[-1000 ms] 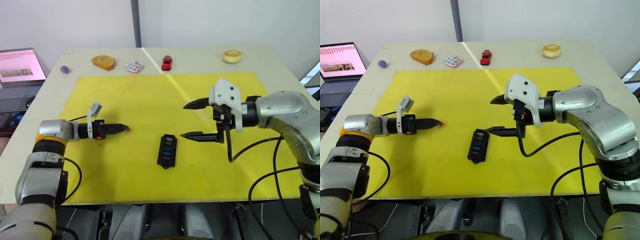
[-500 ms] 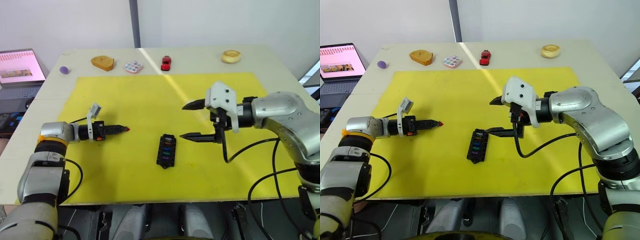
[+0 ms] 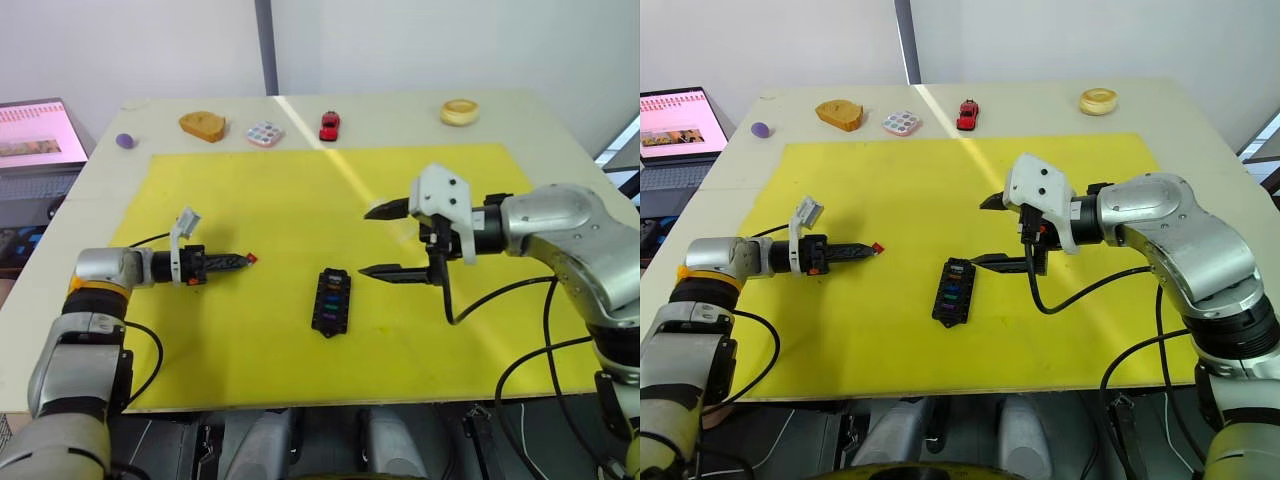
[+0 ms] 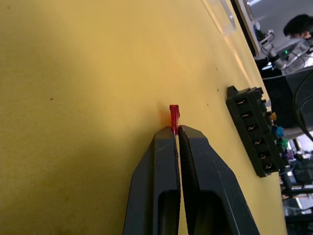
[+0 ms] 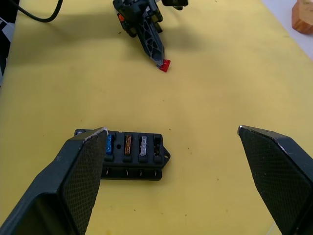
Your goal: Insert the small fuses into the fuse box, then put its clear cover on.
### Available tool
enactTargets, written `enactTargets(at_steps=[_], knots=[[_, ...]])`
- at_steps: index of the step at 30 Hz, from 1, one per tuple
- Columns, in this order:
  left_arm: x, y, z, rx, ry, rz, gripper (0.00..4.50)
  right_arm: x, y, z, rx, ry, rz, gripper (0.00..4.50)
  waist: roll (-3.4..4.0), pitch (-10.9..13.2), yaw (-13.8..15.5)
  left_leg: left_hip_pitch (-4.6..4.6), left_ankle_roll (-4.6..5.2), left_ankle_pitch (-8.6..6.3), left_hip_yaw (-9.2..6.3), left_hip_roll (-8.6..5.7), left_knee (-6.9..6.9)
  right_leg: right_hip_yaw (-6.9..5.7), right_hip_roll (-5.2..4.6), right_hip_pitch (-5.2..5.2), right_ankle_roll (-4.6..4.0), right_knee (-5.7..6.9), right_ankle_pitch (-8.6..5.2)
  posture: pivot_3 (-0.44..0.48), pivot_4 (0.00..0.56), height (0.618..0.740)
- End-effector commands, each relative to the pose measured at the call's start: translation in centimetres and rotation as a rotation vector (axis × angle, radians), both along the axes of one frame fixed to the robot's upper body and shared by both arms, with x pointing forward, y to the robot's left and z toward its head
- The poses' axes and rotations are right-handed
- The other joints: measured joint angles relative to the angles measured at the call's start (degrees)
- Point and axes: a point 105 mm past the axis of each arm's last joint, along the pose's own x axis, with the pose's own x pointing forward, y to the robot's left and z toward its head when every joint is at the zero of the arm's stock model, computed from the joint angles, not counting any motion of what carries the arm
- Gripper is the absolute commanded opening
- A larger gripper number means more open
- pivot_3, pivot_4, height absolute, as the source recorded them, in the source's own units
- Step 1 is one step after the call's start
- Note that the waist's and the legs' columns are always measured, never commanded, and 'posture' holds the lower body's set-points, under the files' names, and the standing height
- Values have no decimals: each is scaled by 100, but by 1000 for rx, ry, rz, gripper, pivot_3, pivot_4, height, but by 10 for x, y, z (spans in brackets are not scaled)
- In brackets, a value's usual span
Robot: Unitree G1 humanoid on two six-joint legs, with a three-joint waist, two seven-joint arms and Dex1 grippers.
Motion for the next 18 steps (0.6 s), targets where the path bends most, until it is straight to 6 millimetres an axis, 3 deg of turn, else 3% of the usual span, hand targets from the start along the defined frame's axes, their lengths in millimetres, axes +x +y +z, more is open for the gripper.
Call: enactTargets(at_steps=[1, 13, 18], knots=[[1, 8, 7, 5, -46, 26, 172, -1, 4, 9, 8, -41, 23, 4500, -1, 0, 4, 0, 0, 0, 0, 0, 0, 0, 0, 0, 0, 0, 0, 0, 150, 740], [7, 6, -16, 40, 49, 95, 172, -1, 7, 8, 10, -39, 33, 4500, 0, 0, 25, 1, 0, 0, -1, -1, 3, -2, 0, 4, 0, 1, 0, 0, 150, 740], [6, 10, -15, 40, 45, 99, 172, -1, 6, 8, 11, -39, 23, 4500, 3, -2, 18, 4, 0, 0, -1, 0, 4, -1, 0, 6, 0, 2, 0, 0, 150, 740]])
